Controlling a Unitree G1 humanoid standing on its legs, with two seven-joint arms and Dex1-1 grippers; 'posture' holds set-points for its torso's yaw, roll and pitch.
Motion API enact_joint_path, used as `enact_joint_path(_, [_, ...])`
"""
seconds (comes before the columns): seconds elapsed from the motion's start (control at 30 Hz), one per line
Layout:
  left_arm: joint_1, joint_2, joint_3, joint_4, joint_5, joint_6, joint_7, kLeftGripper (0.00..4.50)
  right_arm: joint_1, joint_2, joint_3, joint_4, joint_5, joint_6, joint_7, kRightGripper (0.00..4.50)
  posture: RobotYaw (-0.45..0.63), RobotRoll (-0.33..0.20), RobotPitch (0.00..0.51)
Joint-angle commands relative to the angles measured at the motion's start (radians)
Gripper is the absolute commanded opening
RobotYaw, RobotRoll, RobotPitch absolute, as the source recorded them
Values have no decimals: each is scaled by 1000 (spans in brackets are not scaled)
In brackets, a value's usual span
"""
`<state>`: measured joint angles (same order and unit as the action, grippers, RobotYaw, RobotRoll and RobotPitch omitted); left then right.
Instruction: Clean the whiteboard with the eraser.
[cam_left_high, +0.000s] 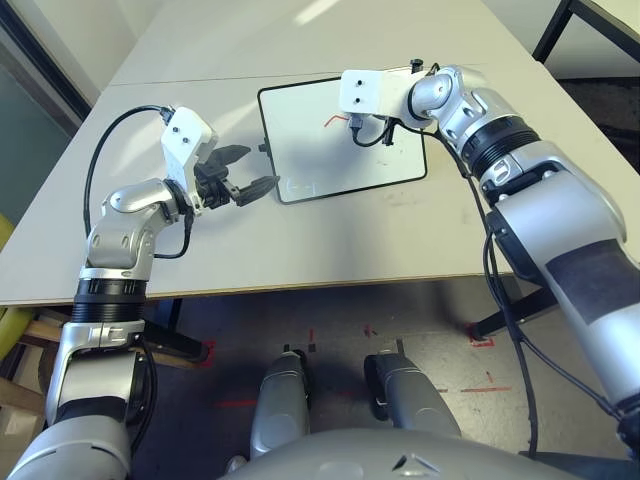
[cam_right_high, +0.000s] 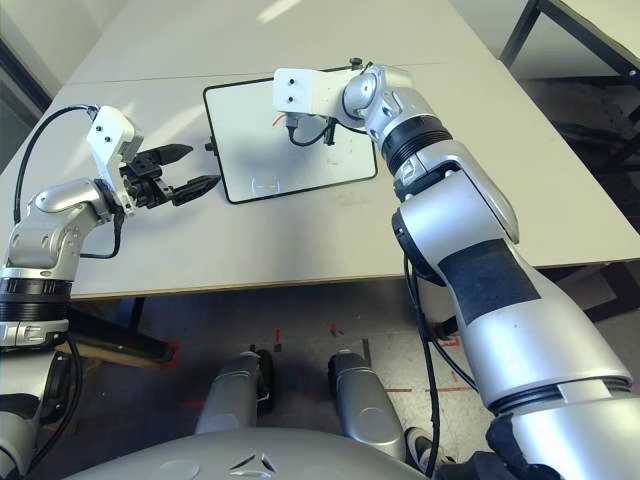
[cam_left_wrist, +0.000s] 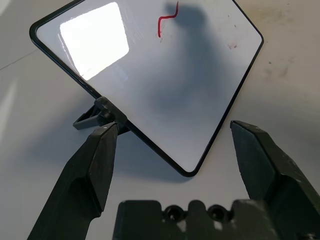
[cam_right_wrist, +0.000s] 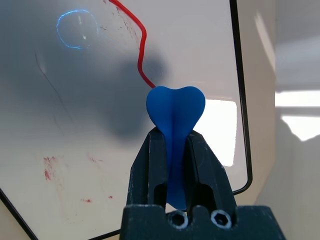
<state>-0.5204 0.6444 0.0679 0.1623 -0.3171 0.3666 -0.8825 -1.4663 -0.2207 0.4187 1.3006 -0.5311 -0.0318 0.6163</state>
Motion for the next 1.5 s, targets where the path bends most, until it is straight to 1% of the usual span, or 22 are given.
enact_joint_path(0.03, [17, 15, 15, -27, 0, 7, 4, 4500, -2, 11, -15, 14, 11, 14, -31, 251, -30, 0, 114])
enact_joint_path(0.17, [24, 20, 19, -36, -2, 12, 7, 4500, 2, 17, -11, 22, 7, 22, -53, 251, -30, 0, 114])
enact_joint_path(0.2, [28, 21, 20, -40, -3, 13, 9, 4500, 3, 18, -11, 24, 6, 24, -60, 250, -11, 0, 114])
enact_joint_path(0.73, [74, 37, 52, -102, -9, 44, 28, 4500, 21, 34, -2, 46, -6, 35, -120, 250, 33, 0, 118])
enact_joint_path(1.17, [141, 53, 101, -181, -25, 83, 57, 4500, 39, 72, 16, 58, -29, 38, -163, 250, 92, 0, 124])
enact_joint_path(1.5, [183, 54, 121, -236, -36, 111, 79, 4500, 45, 115, 22, 58, -51, 24, -165, 250, 115, 0, 128])
